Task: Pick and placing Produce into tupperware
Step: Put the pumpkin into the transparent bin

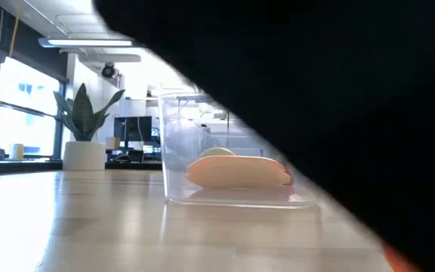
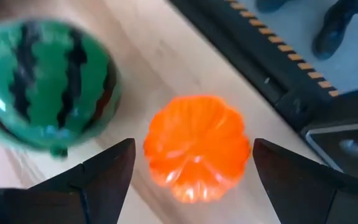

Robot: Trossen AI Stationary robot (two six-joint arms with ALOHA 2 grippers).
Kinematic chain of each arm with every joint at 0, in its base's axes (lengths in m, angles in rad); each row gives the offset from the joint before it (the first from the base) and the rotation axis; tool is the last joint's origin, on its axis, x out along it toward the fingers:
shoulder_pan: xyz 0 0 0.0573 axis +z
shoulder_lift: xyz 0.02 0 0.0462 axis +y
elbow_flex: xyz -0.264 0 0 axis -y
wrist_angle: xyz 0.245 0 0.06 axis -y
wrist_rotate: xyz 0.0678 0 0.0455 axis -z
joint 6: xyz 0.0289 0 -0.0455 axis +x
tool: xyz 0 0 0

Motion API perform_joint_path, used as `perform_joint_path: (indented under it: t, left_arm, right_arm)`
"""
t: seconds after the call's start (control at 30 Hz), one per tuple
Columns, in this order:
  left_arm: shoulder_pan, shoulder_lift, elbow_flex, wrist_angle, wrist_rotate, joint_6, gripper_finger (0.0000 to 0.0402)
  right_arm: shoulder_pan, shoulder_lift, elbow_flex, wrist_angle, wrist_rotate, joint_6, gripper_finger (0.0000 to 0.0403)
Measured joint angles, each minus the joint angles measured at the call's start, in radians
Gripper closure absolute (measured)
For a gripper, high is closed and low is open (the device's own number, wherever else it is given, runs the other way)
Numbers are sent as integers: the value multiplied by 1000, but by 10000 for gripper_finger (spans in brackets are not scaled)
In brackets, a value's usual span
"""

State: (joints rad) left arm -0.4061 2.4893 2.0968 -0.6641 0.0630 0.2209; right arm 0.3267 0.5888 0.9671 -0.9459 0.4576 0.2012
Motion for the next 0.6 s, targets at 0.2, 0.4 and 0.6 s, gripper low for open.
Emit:
perform_joint_path:
  t: [0.2,0.4,0.6]
  left_arm:
    - [0,0,0,27,20,35,85]
    - [0,12,2,-11,34,29,85]
    - [0,21,1,22,20,28,85]
  right_arm:
    - [0,0,0,0,0,0,403]
    - [0,0,0,0,0,0,403]
    - [0,0,0,0,0,0,403]
